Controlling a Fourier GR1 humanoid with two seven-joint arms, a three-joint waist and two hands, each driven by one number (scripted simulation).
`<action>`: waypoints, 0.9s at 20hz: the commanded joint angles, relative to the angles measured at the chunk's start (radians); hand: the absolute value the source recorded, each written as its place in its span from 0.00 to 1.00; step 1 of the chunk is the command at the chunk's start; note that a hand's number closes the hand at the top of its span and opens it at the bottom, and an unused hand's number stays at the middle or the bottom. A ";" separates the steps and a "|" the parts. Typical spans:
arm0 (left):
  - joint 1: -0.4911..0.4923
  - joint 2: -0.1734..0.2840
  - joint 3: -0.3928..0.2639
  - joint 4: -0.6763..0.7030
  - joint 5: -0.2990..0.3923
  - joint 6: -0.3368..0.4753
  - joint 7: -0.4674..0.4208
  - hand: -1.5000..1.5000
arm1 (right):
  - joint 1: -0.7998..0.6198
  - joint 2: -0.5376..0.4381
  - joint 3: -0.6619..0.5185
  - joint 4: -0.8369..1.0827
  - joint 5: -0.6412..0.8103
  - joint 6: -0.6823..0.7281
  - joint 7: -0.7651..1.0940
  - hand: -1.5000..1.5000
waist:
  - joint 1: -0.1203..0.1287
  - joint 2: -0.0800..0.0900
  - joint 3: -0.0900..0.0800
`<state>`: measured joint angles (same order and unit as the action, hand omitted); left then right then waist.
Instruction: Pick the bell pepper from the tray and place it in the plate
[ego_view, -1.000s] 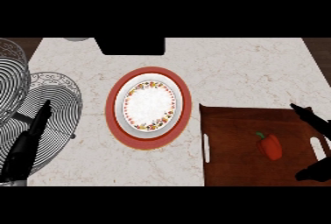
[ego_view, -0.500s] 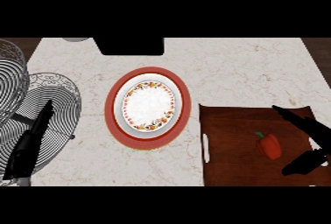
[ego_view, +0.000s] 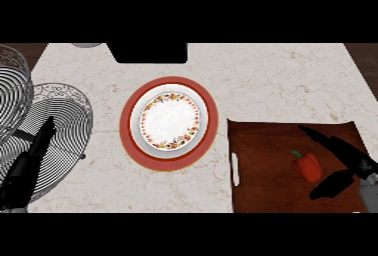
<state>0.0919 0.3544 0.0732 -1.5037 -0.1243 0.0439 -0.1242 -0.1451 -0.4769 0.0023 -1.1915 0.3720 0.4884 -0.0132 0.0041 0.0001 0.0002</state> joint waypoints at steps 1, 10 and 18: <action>0.025 -0.036 0.017 -0.031 -0.037 -0.018 0.002 0.50 | 0.023 0.007 -0.045 -0.019 0.014 0.037 -0.011 0.00 | -0.002 -0.001 0.000; -0.062 -0.049 0.051 0.045 -0.064 -0.044 0.016 0.50 | -0.006 0.060 -0.053 0.093 0.072 -0.020 -0.160 1.00 | -0.003 0.000 0.000; 0.018 -0.052 0.085 -0.022 -0.057 -0.099 -0.015 0.50 | -0.098 0.080 -0.071 0.261 0.154 -0.110 -0.274 1.00 | 0.003 0.001 0.000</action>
<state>0.0863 0.2766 0.1284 -1.4994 -0.2042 -0.0054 -0.1360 -0.1994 -0.4202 -0.0663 -1.0332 0.4962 0.4235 -0.2198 0.0025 -0.0031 -0.0052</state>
